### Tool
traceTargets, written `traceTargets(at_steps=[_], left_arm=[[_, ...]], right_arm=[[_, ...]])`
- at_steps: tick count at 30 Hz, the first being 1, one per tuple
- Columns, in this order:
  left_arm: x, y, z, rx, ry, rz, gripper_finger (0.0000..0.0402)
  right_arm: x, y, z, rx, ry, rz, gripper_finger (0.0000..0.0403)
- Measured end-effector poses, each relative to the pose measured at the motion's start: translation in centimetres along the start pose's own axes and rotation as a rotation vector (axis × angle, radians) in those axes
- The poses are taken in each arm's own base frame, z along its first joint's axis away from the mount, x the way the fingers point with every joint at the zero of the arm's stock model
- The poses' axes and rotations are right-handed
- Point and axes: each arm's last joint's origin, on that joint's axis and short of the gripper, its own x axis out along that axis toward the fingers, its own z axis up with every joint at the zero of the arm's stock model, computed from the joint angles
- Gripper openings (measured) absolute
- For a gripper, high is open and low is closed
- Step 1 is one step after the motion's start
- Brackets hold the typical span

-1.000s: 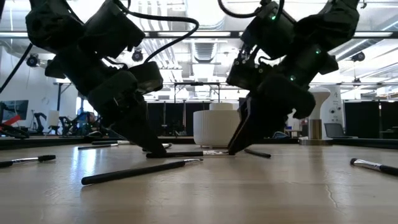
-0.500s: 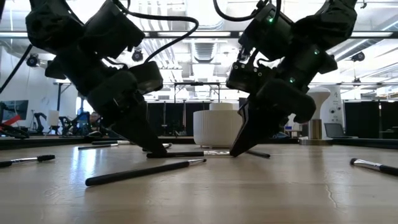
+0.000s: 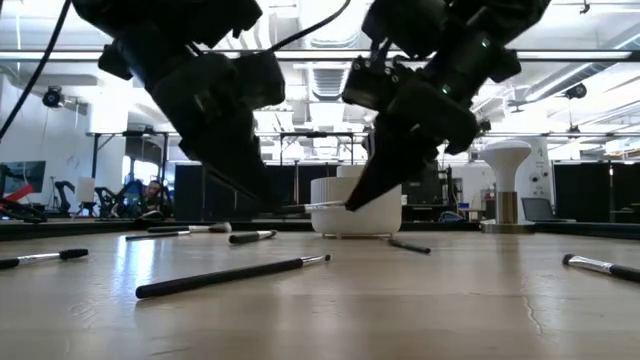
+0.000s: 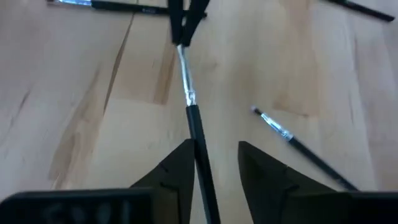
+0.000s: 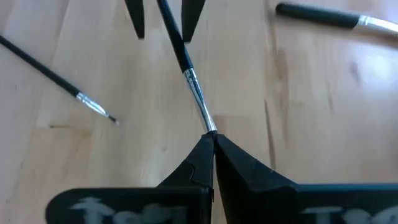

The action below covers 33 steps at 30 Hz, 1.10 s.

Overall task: Put items in baskets/containers
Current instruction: Put the black silver eyeshadow brush into the pen organizer

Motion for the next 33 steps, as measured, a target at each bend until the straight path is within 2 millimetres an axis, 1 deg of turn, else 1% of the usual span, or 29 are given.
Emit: traceTargets(at_steps=[5,8,12,16,19,23,26,28,30,33], left_arm=[[0.0,0.4,-0.7,-0.015,0.065,0.054,0.0118],[0.0,0.5,-0.8,-0.03,0.069,0.062,0.011],[0.0,0.5,-0.8,-0.031,0.067,0.076,0.0076],[0.0,0.7,-0.8,-0.023,0.066,0.08,0.002],[0.1,1.0,-0.8,-0.02,0.043,0.092,0.0016],[0.5,2.2,-1.9,-0.049,-0.049,0.082,0.0016],[0.6,3.4,-2.2,-0.086,-0.169,0.042,0.0016],[0.4,4.3,-2.4,-0.104,-0.246,0.02,0.0016],[0.2,5.2,-2.2,-0.107,-0.341,0.01,0.0016],[-0.6,6.8,-1.8,-0.096,-0.496,-0.001,0.0016]], right_arm=[[-0.3,0.0,0.8,-0.014,-0.026,-0.002,0.0008],[-0.4,0.1,1.1,-0.023,-0.026,-0.001,0.0008],[-0.5,0.2,1.3,-0.031,-0.026,0.001,0.0008],[-0.6,0.2,1.5,-0.03,-0.017,-0.001,0.0008],[-1.2,0.1,1.6,-0.017,-0.019,-0.02,0.0011],[-3.6,-0.4,2.0,-0.01,-0.028,-0.071,0.0037],[-5.7,-1.0,1.5,0.011,-0.051,-0.142,0.0065],[-6.8,-1.5,0.7,0.041,-0.079,-0.182,0.0083],[-7.7,-2.1,0.0,0.092,-0.146,-0.193,0.0099],[-8.2,-3.5,-1.7,0.172,-0.295,-0.199,0.0119]])
